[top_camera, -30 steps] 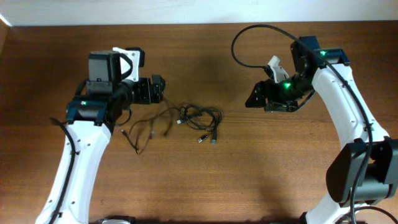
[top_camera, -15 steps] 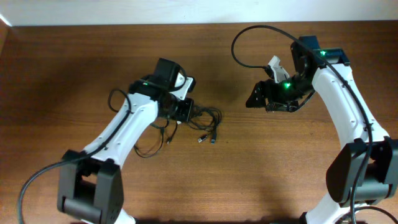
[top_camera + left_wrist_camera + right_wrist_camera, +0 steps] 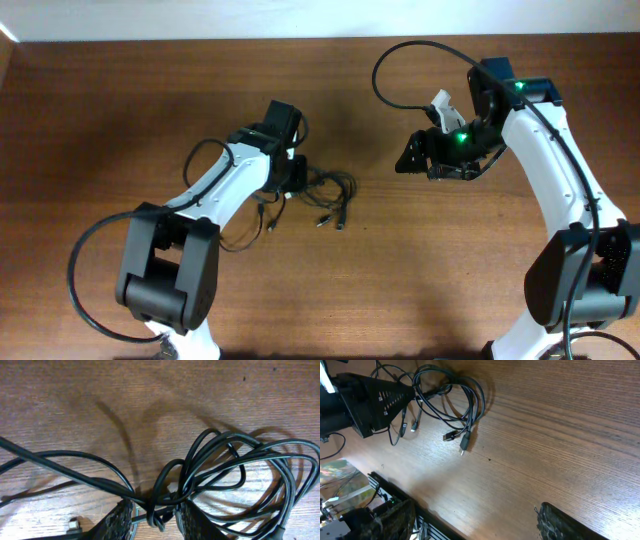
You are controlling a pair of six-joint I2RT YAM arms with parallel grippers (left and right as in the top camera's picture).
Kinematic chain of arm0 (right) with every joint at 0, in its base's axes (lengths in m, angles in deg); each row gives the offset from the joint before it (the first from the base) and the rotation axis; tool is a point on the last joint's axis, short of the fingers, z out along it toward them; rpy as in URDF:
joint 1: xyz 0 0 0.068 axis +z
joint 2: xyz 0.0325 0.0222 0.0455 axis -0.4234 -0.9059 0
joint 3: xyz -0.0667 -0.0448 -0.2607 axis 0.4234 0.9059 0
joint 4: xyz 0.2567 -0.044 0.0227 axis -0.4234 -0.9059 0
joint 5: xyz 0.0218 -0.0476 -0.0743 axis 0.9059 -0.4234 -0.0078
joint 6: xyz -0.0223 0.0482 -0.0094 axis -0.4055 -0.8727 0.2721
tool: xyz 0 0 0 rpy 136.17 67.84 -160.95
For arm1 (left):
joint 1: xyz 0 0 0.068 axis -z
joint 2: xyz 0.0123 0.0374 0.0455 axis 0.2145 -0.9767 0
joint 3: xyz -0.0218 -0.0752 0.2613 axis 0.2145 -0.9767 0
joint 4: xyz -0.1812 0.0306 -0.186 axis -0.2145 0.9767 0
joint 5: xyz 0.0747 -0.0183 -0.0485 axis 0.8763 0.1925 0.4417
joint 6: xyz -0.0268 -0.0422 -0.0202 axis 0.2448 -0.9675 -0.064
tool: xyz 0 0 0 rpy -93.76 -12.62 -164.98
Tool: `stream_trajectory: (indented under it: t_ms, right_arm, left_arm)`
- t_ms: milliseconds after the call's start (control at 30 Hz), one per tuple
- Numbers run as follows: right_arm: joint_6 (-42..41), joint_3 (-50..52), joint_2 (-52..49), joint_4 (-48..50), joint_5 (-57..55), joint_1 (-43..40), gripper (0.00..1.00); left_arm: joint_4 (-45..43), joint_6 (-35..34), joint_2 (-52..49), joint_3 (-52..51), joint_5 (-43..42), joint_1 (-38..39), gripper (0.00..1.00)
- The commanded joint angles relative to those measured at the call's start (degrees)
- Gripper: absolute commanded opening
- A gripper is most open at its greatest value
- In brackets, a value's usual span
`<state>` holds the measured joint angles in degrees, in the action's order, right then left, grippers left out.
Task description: Untangle cables
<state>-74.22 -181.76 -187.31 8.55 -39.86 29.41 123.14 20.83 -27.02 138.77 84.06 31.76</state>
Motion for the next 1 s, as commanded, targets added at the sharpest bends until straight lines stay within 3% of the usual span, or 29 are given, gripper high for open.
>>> stream_trajectory:
  t_ms: [0,300,467,500,533,633,800,967]
  right_arm:
    - [0.79,-0.98,0.0,0.0,-0.59,-0.26,0.79]
    - [0.79,-0.96,0.0,-0.22,-2.03,-0.26,0.8]
    - [0.79,-0.96,0.0,-0.22,-2.03,-0.26,0.8]
    - [0.79,-0.98,0.0,-0.22,-2.03,-0.26,0.8]
    - [0.76,-0.96,0.0,-0.22,-2.01,-0.26,0.8]
    - [0.57,-0.98,0.0,-0.22,-1.97,-0.24,0.8]
    - [0.26,-0.98,0.0,1.01,2.14,1.57,0.8]
    - [-10.88,-0.98,0.0,9.38,1.62,9.68,0.79]
  left_arm:
    - [-2.23,-0.76,-0.74,0.52,0.79,0.07,0.33]
    - [-4.2,-2.56,-1.05,-1.95,0.59,0.07,0.34]
    - [-9.03,-4.42,-1.05,-3.85,-0.55,0.09,0.2]
    - [-9.86,-4.39,-1.05,-3.85,-1.84,0.09,0.15]
    - [-11.02,-4.35,-1.05,-3.82,-3.37,0.09,0.0]
    - [-11.47,-0.61,0.11,-2.62,-7.65,0.02,0.0]
    - [-9.99,4.11,10.62,-0.81,-22.71,0.0,0.0]
    - [-10.03,3.91,16.79,-0.81,-33.18,-0.04,0.0]
